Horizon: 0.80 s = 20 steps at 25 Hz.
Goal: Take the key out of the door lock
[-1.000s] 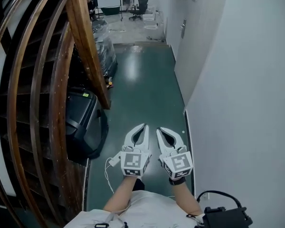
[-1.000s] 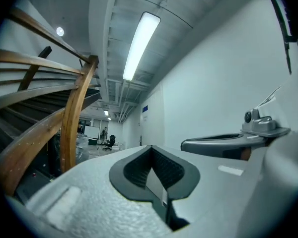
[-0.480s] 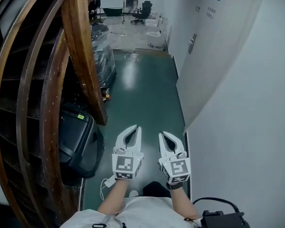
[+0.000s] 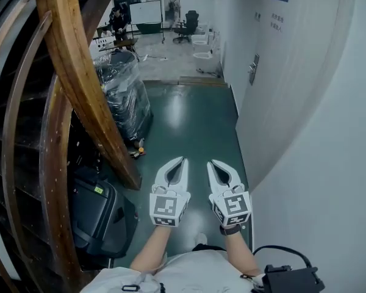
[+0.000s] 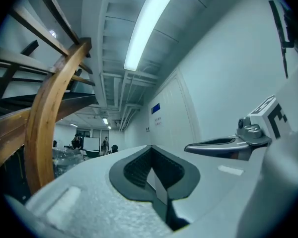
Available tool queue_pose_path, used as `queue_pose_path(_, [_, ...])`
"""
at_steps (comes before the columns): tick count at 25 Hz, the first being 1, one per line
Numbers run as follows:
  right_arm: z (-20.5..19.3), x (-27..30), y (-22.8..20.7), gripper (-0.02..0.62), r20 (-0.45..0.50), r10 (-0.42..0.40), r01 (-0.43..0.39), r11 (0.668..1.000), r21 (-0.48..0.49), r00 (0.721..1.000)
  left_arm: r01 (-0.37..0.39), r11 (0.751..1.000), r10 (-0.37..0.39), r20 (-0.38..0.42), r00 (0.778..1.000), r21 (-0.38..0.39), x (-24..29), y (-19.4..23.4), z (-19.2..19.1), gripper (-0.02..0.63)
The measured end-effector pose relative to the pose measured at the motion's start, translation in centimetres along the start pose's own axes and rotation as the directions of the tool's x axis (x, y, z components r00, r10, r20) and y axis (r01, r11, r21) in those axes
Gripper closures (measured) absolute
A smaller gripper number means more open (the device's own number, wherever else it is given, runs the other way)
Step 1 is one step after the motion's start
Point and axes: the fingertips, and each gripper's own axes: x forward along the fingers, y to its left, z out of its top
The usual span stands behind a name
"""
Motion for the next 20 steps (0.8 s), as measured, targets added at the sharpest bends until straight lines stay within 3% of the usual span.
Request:
queue_pose_path(4, [1.4,4.1,-6.5,0.591,0.038,-0.017,0.016,0.999,0.029,0.999,0.032,0.999,-0.030,0.032,0.999,-0.042,6.8,0.2,1.3,0.606])
queue_pose_path(7, [-0.6,7.4,-8.6,0.591,0.010,0.013,-0.014,0.996,0.086,1.000,0.018,0.995,-0.021,-0.036,0.999,-0.096,10.3,1.5,-1.9,0.606])
queue_pose_path(11, [-3.8,11.7,-10.3,0.591,-0.032,0.046,-0.042,0.992,0.122,0.998,-0.003,0.995,-0.006,-0.084,0.996,-0.102,14.7,3.8,-4.9,0.606])
queue_pose_path(16, [-7.2,20.3,-12.6,0.591,-0.055,0.066,-0.059,0.991,0.124,0.996,-0.004,0.994,-0.006,-0.090,0.996,-0.110,21.7,9.2,-8.5,0.606])
queue_pose_path(20, [-8.0,29.2,-15.4,0.591,-0.033,0.059,-0.056,0.994,0.097,0.998,0.031,0.992,-0.035,-0.026,0.999,-0.121,28.9,14.4,-9.5,0.606])
